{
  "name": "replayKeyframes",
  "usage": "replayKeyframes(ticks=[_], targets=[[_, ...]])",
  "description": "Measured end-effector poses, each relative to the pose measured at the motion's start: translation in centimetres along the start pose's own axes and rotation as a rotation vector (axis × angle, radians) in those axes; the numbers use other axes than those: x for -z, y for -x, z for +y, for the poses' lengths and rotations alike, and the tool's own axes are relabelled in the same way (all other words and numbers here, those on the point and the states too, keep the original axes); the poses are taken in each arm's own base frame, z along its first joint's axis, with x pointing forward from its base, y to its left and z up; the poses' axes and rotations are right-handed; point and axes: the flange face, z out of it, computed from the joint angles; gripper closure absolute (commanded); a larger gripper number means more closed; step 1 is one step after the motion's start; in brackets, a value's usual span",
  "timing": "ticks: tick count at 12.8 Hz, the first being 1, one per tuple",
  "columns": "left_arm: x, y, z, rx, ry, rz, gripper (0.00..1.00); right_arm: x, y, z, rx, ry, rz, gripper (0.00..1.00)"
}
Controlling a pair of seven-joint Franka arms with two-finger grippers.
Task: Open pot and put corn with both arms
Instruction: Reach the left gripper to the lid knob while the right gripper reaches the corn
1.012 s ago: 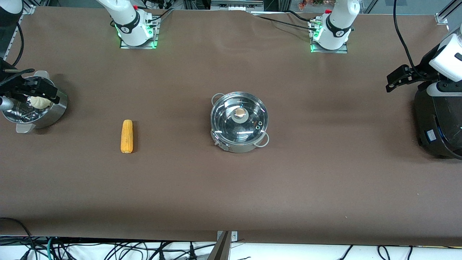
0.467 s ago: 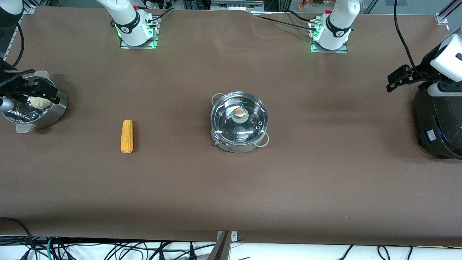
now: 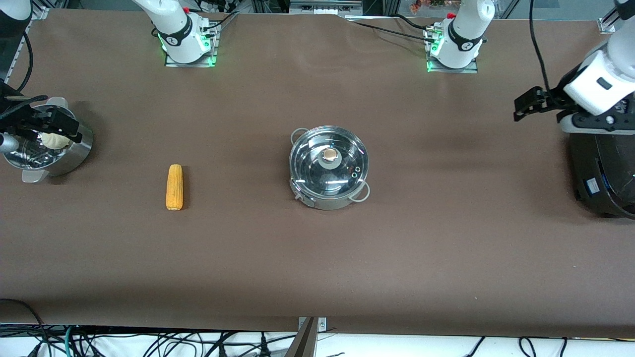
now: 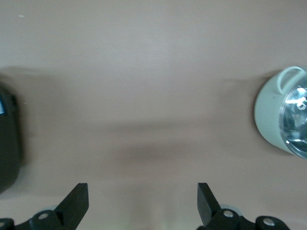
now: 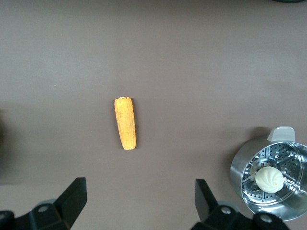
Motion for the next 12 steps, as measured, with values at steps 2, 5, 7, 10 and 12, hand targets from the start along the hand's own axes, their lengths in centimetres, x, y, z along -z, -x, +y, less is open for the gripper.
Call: replayKeyframes(ticks=[2, 5, 7, 10, 12], targets=[[-1.1, -0.4, 2.6, -0.037, 0.053, -0.026, 0.0, -0.2, -0.1, 0.0, -0.001, 0.0, -0.004, 0.0], [-2.5, -1.0, 6.4, -0.09, 0.117, -0.058, 0.0, -1.7, -0.7, 0.0, 0.0, 0.002, -0.025, 0.0], [-3.0, -1.8, 9.5, -0.14, 0.122, -0.064, 0.0, -3.3, -1.7, -0.1, 0.0, 0.004, -0.033, 0.0], [-4.7, -3.1, 16.5, -0.143, 0.111, -0.087, 0.0, -6.1, -2.8, -0.3, 0.002, 0.007, -0.065, 0.0], [-6.4, -3.4, 21.8, -0.115, 0.099, -0.105, 0.0, -8.6, -3.9, -0.4, 0.003, 0.006, -0.08, 0.0]])
